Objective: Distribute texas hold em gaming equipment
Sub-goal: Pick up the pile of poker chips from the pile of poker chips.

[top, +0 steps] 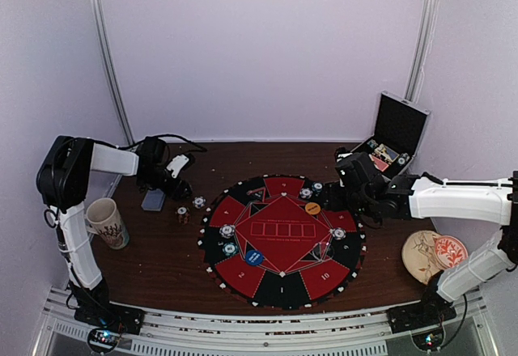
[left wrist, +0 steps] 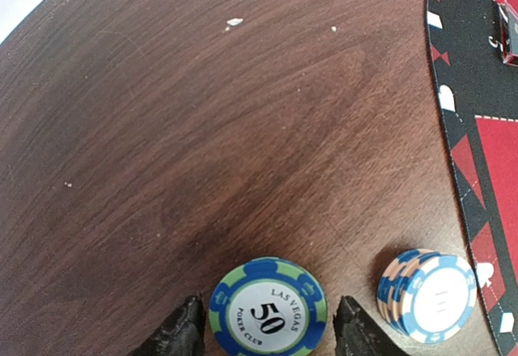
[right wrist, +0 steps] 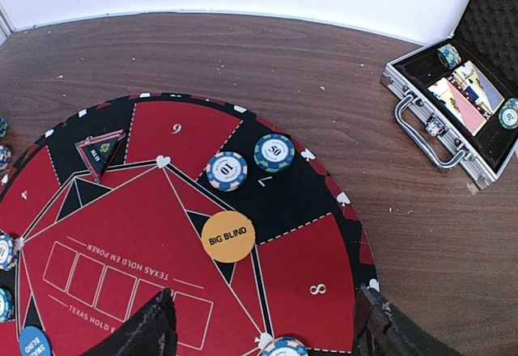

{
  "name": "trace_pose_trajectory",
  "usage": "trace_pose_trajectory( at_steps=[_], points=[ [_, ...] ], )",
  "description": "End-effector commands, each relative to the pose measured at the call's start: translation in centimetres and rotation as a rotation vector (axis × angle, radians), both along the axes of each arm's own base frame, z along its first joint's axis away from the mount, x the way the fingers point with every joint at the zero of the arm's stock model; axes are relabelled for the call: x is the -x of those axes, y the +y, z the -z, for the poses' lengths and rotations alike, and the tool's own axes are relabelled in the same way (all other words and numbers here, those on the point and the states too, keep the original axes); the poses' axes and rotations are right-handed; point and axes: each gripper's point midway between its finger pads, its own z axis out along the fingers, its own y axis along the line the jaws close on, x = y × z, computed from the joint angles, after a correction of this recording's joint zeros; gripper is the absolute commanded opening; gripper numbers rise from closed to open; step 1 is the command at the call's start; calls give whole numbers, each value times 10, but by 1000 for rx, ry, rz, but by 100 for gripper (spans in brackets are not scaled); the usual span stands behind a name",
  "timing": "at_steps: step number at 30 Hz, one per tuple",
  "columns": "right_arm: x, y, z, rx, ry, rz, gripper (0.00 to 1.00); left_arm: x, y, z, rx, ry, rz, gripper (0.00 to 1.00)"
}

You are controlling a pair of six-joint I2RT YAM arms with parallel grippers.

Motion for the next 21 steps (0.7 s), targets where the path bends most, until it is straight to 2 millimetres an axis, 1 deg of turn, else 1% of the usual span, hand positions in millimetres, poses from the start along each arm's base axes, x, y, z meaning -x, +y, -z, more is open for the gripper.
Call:
trace_pose_trajectory(
  at_steps=[1,8,11,13,17,21],
  points=[
    [-1,-2,-5,1,-25,16,76,-9,-1,-5,14,-20,9,56],
    [-1,-2,-6,1,-27,16,76,-10,0,-7,14,-27,8,46],
    [-1,-2,-5,2,-26,17,76,-10,0,-10,16,-35,8,39],
    [-1,-2,-5,2,-26,17,76,-9,0,-11,17,-38,7,36],
    [-1,-2,-5,0,-26,16,76,-8,-1,-18,25,-52,10,32],
    [-1,-2,-6,0,-28,17,76,-6,-2,-32,35,-83,16,29]
  ],
)
